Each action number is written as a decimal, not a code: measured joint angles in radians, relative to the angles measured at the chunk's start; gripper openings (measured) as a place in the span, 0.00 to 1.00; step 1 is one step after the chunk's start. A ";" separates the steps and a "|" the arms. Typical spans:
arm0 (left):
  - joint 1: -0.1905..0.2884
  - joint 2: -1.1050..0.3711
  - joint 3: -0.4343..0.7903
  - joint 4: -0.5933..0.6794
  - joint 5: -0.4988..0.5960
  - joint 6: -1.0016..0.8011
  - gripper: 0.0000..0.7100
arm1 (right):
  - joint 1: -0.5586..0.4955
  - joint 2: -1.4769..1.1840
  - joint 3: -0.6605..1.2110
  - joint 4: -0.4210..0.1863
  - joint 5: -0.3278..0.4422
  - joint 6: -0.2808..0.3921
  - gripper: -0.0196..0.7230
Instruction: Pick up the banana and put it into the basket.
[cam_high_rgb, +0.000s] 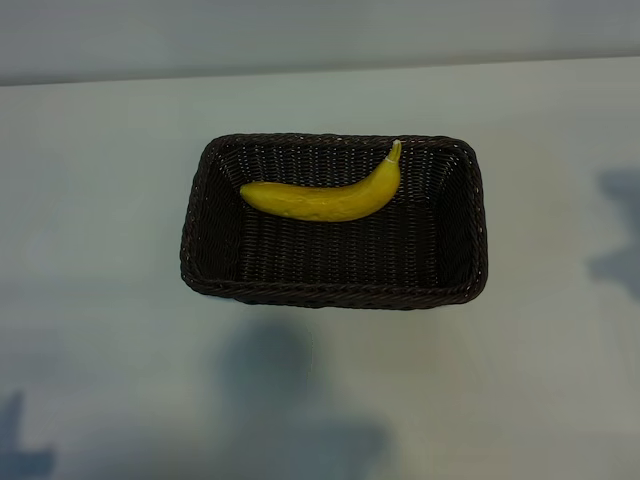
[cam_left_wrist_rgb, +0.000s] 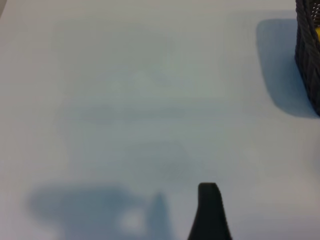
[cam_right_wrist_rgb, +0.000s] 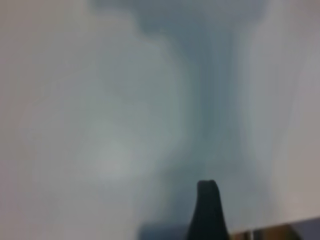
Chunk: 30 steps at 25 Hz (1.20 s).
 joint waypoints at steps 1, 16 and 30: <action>0.000 0.000 0.000 0.000 0.000 0.000 0.79 | 0.000 -0.058 0.034 0.006 0.003 0.004 0.77; 0.000 0.000 0.000 0.000 0.000 0.000 0.79 | 0.000 -0.658 0.378 0.031 -0.140 0.010 0.77; 0.000 0.000 0.000 0.000 0.000 -0.002 0.79 | 0.000 -0.937 0.378 0.031 -0.141 0.010 0.77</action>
